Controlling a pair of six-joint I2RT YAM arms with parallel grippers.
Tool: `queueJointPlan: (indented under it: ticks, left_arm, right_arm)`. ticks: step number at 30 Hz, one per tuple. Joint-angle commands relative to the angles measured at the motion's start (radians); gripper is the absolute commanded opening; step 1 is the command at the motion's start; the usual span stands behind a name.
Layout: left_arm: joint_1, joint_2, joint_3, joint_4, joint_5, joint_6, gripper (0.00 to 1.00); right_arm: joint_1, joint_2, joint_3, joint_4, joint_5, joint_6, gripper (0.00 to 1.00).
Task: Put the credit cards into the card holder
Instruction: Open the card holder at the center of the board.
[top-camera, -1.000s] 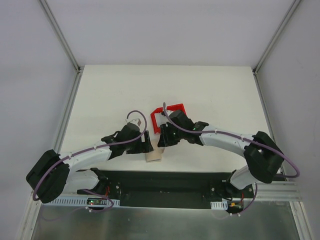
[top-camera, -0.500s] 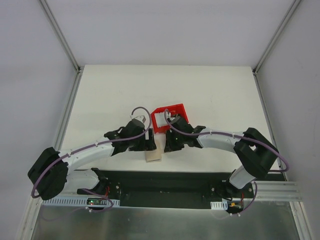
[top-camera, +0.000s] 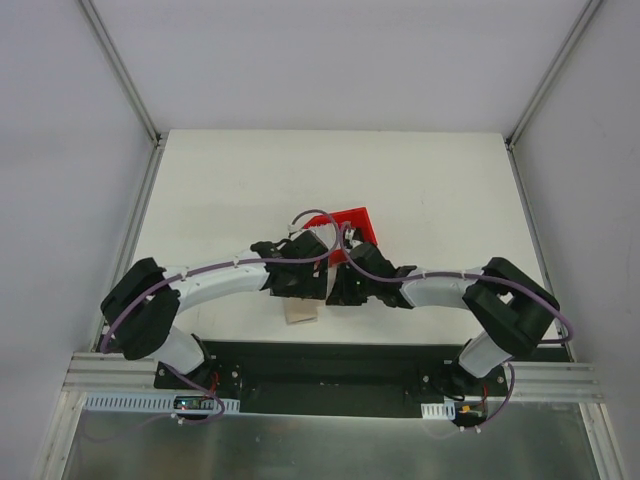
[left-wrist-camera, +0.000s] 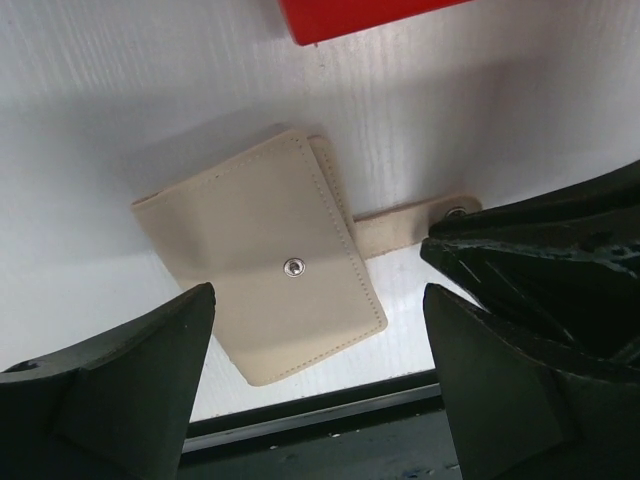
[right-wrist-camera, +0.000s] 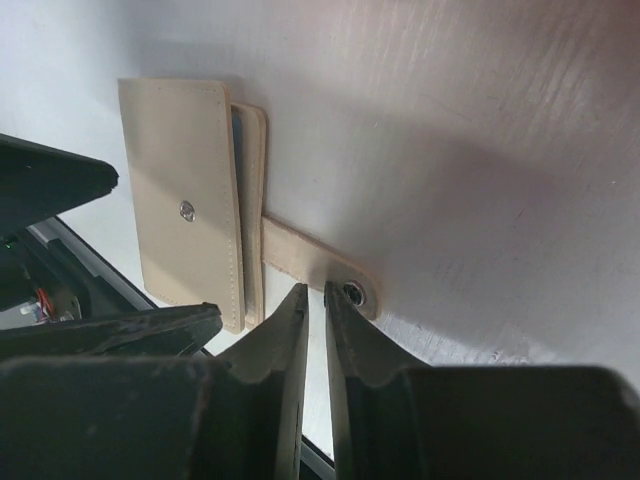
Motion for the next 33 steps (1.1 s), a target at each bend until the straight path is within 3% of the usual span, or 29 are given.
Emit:
queueJointPlan:
  ticks: [1,8,20,31,33]
  left_arm:
    - [-0.015,0.052,0.064,-0.150,-0.059,-0.032,0.83]
    - [-0.023,0.104,0.082,-0.189,-0.068,-0.072,0.79]
    - [-0.023,0.193,0.153,-0.201,-0.074,-0.079,0.81]
    - [-0.021,0.238,0.172,-0.223,-0.028,-0.005,0.66]
    - [-0.021,0.253,0.189,-0.235,-0.020,0.007,0.56]
  right_arm:
    - [0.002,0.028,-0.077,0.055,0.044,0.052,0.15]
    - [0.002,0.054,-0.105,0.123,0.011,0.068,0.15]
    - [0.002,0.065,-0.117,0.152,0.004,0.076,0.15]
    - [-0.002,0.073,-0.114,0.152,0.001,0.072,0.16]
    - [-0.002,0.073,-0.114,0.150,-0.001,0.072,0.16]
